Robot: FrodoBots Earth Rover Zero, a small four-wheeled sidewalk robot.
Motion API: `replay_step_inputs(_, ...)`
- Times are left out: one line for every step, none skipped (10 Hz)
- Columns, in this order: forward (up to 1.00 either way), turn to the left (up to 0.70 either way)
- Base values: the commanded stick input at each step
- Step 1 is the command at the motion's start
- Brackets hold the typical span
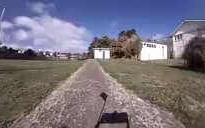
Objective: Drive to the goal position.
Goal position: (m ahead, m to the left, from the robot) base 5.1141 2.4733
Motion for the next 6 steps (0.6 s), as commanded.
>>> replay_step_inputs(0.05, 0.0)
replay_step_inputs(0.05, 0.0)
replay_step_inputs(0.05, 0.0)
replay_step_inputs(0.05, 0.0)
replay_step_inputs(0.05, 0.0)
replay_step_inputs(0.05, 0.0)
